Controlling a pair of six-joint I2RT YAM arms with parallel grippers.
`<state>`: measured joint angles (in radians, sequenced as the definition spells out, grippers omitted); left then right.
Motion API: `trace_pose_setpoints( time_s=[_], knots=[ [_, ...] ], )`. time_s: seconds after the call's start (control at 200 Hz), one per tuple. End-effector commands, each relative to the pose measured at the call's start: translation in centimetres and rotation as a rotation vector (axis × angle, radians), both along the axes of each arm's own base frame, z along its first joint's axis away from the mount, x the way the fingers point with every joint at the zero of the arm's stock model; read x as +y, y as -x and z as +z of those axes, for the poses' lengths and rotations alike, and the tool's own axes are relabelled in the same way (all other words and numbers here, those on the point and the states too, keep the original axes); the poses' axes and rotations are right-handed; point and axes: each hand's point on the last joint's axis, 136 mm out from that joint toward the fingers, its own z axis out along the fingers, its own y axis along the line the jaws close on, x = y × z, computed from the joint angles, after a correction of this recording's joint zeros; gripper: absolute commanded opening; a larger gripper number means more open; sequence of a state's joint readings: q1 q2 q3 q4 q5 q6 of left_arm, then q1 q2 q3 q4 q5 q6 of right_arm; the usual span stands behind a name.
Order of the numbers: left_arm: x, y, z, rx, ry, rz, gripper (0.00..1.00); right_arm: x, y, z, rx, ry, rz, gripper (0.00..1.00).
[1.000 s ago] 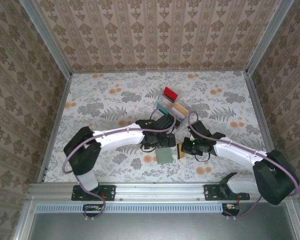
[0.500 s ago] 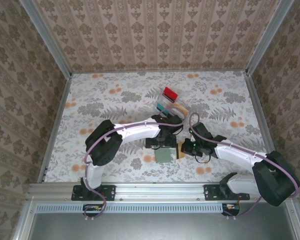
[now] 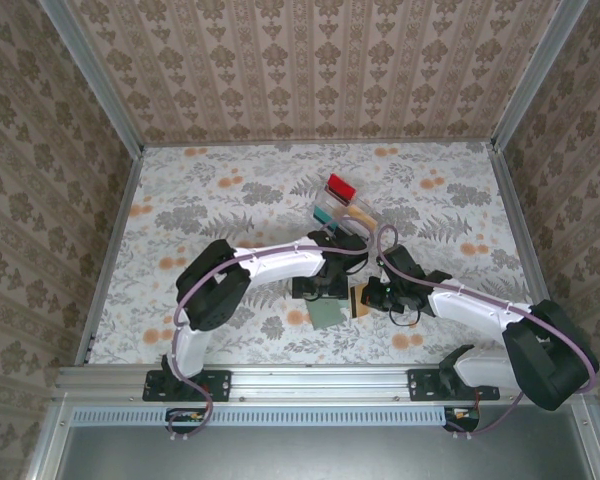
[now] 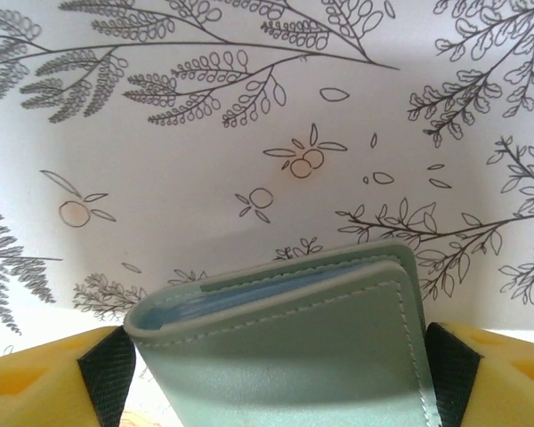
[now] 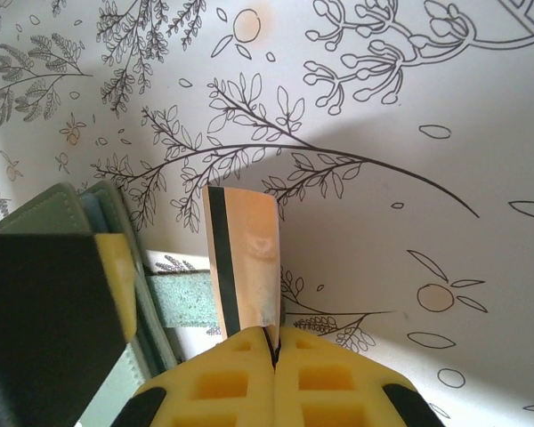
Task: Put the credit cards into the card holder
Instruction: Open the card holder at the center of the table.
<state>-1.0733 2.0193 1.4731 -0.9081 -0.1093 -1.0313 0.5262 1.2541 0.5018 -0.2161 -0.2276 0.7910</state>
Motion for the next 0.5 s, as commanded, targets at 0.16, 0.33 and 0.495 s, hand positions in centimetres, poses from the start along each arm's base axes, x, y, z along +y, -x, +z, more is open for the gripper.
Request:
trace_pose_setpoints(
  time_s=[0.16, 0.33, 0.495],
  knots=[
    [2.9, 1.0, 3.2, -0.039, -0.024, 0.010, 0.75, -3.4, 2.2, -2.8, 0.100, 0.163, -0.056, 0.03],
    [4.0, 2.0, 3.2, -0.042, -0.008, 0.043, 0.63, -3.3, 2.2, -2.7, 0.098, 0.156, -0.059, 0.03],
    [4.8, 2.2, 3.6, -0.075, 0.038, 0.077, 0.43, -3.0, 2.0, -2.5, 0.098, 0.142, -0.060, 0.03]
  ],
)
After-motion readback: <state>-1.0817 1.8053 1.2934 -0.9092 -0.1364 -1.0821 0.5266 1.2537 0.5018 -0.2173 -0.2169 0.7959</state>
